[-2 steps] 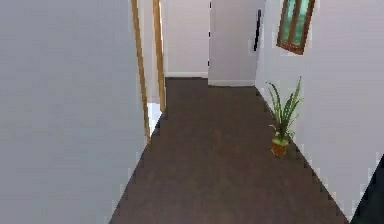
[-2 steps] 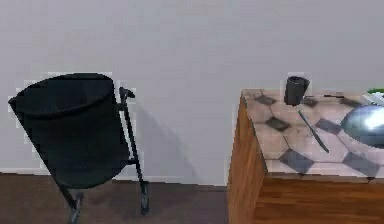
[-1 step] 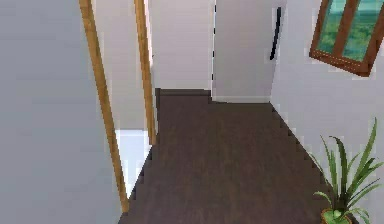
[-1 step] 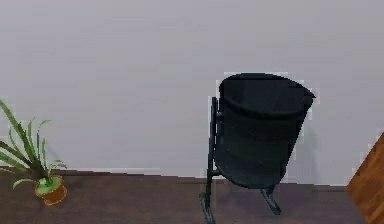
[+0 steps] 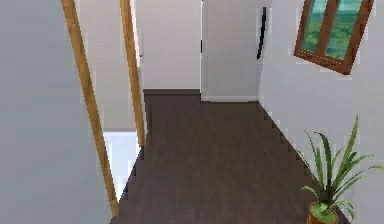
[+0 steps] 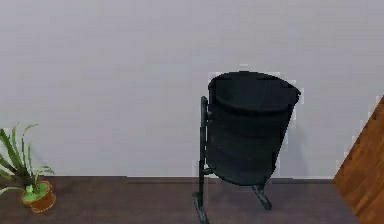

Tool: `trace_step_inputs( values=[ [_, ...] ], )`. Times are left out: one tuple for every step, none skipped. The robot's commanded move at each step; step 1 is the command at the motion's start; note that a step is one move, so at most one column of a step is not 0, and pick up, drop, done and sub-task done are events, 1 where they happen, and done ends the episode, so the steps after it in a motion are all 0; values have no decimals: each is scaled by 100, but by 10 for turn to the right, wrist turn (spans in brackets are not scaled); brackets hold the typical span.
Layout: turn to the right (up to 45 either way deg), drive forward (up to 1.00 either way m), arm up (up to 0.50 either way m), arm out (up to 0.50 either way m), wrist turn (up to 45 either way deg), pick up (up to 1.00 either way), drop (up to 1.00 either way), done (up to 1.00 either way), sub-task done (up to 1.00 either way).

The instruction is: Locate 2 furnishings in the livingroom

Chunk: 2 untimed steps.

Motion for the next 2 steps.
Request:
trace_step_inputs(
  values=[
    [0, 100, 0, 0, 0, 0, 0, 0, 0],
    [0, 40, 0, 0, 0, 0, 0, 0, 0]
  ],
)
